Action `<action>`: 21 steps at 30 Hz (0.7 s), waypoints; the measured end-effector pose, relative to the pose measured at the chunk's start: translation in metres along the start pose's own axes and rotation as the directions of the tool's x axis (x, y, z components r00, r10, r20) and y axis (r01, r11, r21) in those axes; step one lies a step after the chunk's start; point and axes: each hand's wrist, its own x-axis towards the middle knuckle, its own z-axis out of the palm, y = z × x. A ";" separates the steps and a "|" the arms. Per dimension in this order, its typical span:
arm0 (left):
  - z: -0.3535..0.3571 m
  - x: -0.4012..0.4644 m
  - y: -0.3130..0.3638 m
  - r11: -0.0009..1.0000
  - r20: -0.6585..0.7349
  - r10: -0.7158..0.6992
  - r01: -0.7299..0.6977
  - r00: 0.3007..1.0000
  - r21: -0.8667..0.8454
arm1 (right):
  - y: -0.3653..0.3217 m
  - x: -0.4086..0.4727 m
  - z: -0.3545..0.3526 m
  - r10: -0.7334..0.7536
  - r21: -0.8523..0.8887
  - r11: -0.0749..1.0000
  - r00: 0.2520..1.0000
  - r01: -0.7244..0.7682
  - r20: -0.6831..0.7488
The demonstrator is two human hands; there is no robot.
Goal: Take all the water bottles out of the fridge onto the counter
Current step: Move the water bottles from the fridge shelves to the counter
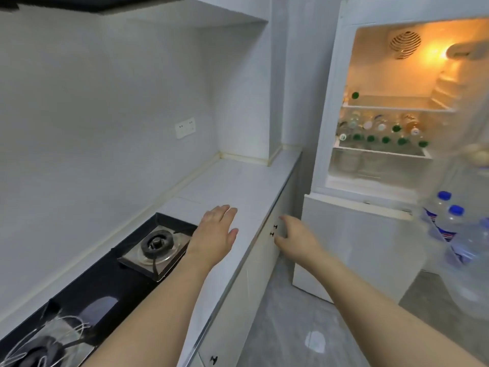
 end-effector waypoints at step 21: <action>0.113 0.347 0.046 0.941 0.057 0.326 -0.319 0.944 -0.110 | 0.135 0.230 -0.109 0.290 0.064 0.957 0.932 -0.283 -0.216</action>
